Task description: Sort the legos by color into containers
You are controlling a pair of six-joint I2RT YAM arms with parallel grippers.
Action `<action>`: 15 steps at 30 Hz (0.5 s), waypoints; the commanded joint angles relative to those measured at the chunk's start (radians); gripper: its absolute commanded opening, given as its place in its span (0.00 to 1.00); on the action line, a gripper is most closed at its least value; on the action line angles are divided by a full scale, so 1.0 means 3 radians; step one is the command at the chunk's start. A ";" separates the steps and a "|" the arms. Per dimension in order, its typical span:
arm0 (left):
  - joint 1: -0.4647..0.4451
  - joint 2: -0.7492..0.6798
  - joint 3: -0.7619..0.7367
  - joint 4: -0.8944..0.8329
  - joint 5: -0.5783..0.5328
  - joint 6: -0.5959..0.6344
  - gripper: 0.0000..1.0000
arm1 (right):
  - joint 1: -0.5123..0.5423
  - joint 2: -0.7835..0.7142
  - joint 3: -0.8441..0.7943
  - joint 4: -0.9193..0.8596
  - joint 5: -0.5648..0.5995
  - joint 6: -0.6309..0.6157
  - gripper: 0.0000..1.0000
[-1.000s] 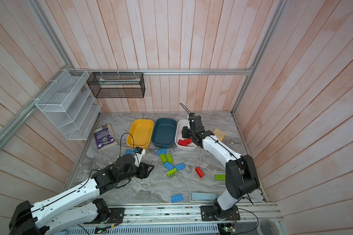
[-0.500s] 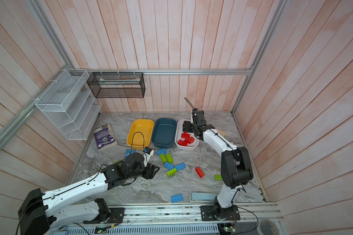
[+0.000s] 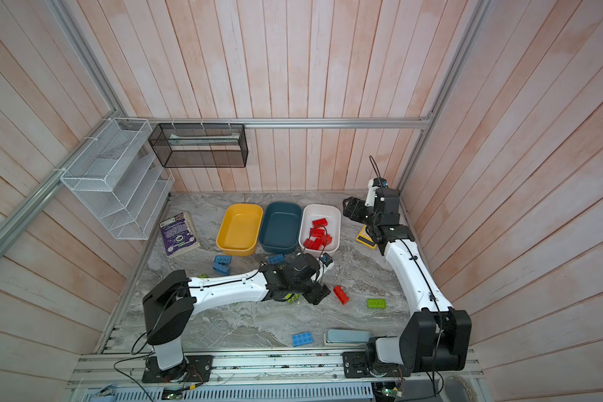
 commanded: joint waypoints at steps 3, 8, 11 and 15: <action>-0.0107 0.0424 0.0323 0.0128 0.0227 0.0327 0.76 | -0.0122 -0.0149 -0.0087 -0.0018 -0.0214 0.0065 0.82; -0.0107 0.0630 0.0417 0.0219 0.0236 0.0324 0.82 | -0.0144 -0.0216 -0.0118 -0.0007 -0.0212 0.0059 0.82; -0.0103 0.0768 0.0501 0.0254 0.0149 0.0327 0.99 | -0.0144 -0.0239 -0.0154 0.0024 -0.0222 0.0064 0.82; -0.0097 0.0954 0.0654 0.0254 0.0125 0.0402 1.00 | -0.0147 -0.0268 -0.0196 0.0047 -0.0247 0.0065 0.82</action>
